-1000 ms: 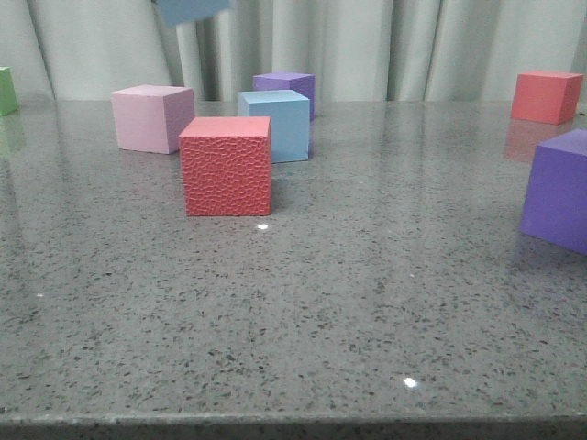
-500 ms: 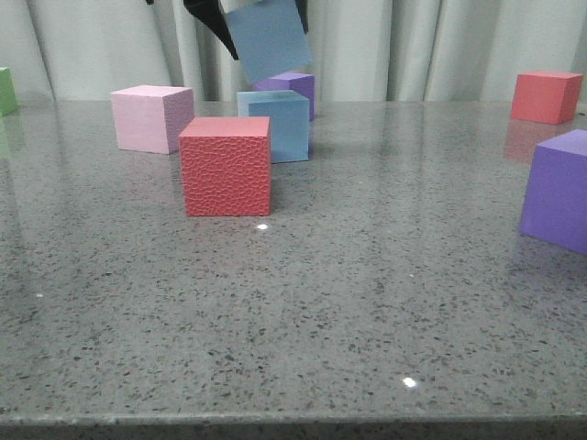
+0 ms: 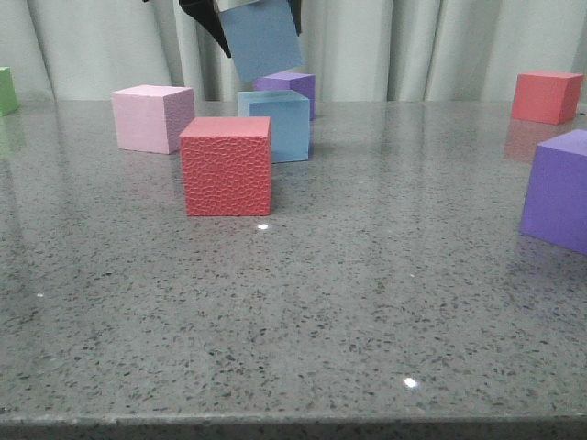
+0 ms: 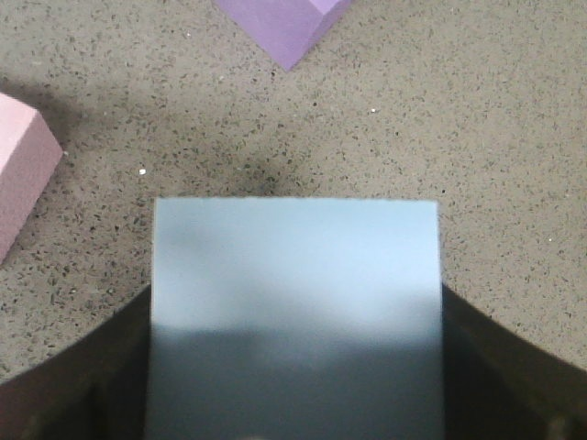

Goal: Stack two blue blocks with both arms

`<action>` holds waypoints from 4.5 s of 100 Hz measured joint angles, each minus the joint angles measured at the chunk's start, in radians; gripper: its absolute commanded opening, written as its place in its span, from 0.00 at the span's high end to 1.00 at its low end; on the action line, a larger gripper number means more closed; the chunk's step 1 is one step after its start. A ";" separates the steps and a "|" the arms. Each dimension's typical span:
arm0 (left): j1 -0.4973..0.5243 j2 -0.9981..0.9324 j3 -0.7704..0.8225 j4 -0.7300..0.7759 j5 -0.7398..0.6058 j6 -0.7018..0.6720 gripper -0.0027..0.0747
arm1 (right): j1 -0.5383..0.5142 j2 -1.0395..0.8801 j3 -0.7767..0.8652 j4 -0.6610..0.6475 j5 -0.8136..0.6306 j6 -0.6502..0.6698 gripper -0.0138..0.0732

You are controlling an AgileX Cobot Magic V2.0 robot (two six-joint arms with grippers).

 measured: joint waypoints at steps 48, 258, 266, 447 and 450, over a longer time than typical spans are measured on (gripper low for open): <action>0.000 0.011 0.000 0.000 0.005 0.007 0.38 | 0.000 0.000 0.000 0.000 0.000 0.000 0.19; -0.167 -0.752 0.536 0.324 -0.077 0.342 0.99 | 0.000 -0.559 0.365 -0.078 -0.082 0.125 0.97; -0.167 -0.817 0.638 0.324 -0.128 0.342 0.99 | 0.000 -0.586 0.391 -0.102 -0.097 0.125 0.97; -0.076 -1.518 1.506 0.347 -0.626 0.391 0.99 | 0.000 -0.795 0.570 -0.201 -0.214 0.128 0.97; -0.060 -1.531 1.516 0.341 -0.629 0.410 0.99 | 0.000 -0.795 0.570 -0.201 -0.214 0.128 0.97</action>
